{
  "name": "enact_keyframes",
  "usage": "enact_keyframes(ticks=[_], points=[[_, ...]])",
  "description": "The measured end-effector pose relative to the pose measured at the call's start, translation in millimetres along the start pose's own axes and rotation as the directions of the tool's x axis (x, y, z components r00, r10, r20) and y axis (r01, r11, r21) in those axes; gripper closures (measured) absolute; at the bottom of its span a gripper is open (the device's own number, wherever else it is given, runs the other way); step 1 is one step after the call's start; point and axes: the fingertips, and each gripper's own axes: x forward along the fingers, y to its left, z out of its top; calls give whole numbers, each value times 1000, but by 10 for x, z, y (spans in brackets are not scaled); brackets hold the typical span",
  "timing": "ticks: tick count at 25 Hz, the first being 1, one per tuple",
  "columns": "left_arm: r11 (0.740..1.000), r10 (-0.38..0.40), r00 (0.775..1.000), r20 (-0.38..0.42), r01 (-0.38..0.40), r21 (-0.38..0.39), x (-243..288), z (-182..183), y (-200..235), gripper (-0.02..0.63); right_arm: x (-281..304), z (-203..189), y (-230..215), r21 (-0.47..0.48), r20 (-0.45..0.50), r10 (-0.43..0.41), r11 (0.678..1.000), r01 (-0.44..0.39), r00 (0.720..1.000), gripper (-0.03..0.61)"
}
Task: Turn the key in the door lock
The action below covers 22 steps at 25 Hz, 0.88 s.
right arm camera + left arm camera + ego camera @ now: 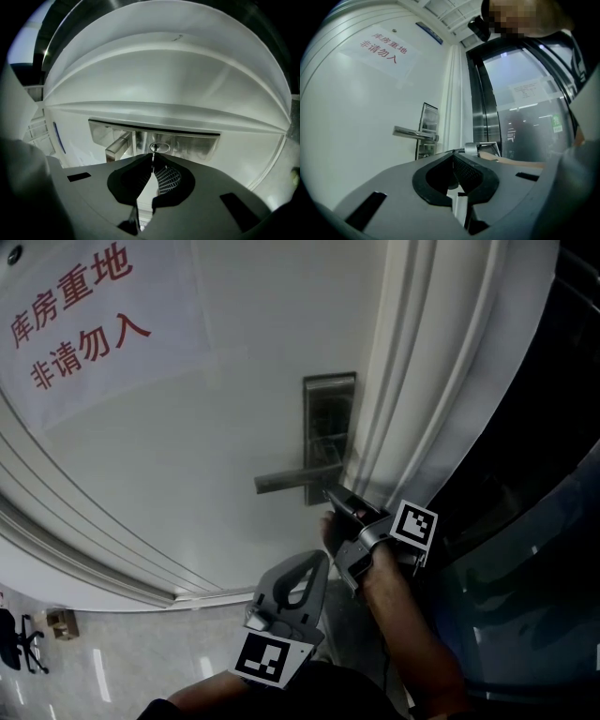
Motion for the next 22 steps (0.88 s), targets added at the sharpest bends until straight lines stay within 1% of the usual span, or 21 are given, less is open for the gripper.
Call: enact_keyframes(ticks=[3,8,12,16,22], points=[[1000,4,1000,-1,-4,0,-17,-8,8,606,104,55,4,4,27,-5,1000,5,1000,558],[1000,24,1000,-5,-24,-1,-49,-13,95,606,149,88,14,-1,51,18,1000,-18,999,557],[1000,24,1000,-4,-24,2,-53,-21,98,606,151,89,14,-20,55,23,1000,-22,998,557],[1000,18,1000,-3,-18,0,-56,-9,60,606,137,90,30,-43,58,52,998,-49,997,557],[1000,11,1000,8,-11,4,-77,30,-19,606,28,70,57,-19,72,72,997,-71,995,555]])
